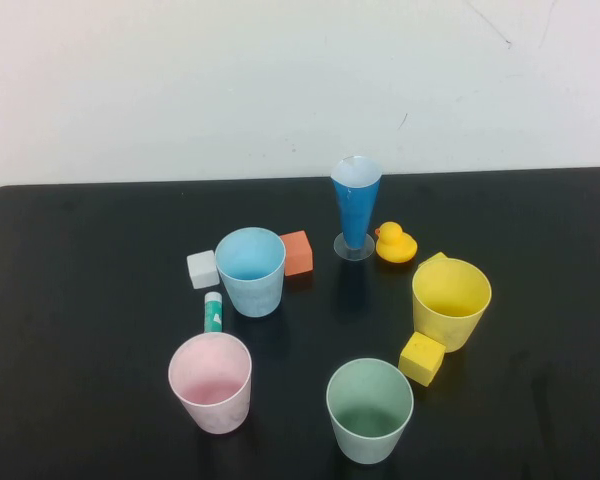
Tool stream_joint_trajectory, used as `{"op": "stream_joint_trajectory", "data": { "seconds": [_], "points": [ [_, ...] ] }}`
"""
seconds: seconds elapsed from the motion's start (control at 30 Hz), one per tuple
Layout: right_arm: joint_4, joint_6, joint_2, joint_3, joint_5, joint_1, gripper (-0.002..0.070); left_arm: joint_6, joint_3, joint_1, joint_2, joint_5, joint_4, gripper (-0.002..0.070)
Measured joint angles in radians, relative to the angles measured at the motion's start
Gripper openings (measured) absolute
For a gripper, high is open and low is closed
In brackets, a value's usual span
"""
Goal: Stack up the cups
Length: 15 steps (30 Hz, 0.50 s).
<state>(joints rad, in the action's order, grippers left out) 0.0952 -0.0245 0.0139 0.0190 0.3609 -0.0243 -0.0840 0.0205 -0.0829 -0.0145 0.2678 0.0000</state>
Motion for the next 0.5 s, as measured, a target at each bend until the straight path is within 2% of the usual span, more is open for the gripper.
{"op": "stream_joint_trajectory", "data": {
  "seconds": [0.13, 0.2, 0.3, 0.5],
  "points": [
    [0.0, 0.0, 0.0, 0.002, -0.019, 0.0, -0.0003, -0.03, 0.0, 0.0, 0.0, -0.015, -0.02, -0.0001],
    [0.002, 0.0, 0.0, 0.009, -0.071, 0.0, -0.0002, -0.043, 0.0, 0.0, 0.0, -0.091, -0.046, -0.0001],
    [0.002, 0.0, 0.0, 0.011, -0.23, 0.0, -0.0003, -0.055, 0.0, 0.0, 0.0, -0.311, -0.071, -0.0002],
    [0.007, 0.006, 0.0, 0.011, -0.713, 0.0, -0.0003, -0.057, 0.0, 0.0, 0.0, -0.851, -0.083, -0.0001]
  ]
}}
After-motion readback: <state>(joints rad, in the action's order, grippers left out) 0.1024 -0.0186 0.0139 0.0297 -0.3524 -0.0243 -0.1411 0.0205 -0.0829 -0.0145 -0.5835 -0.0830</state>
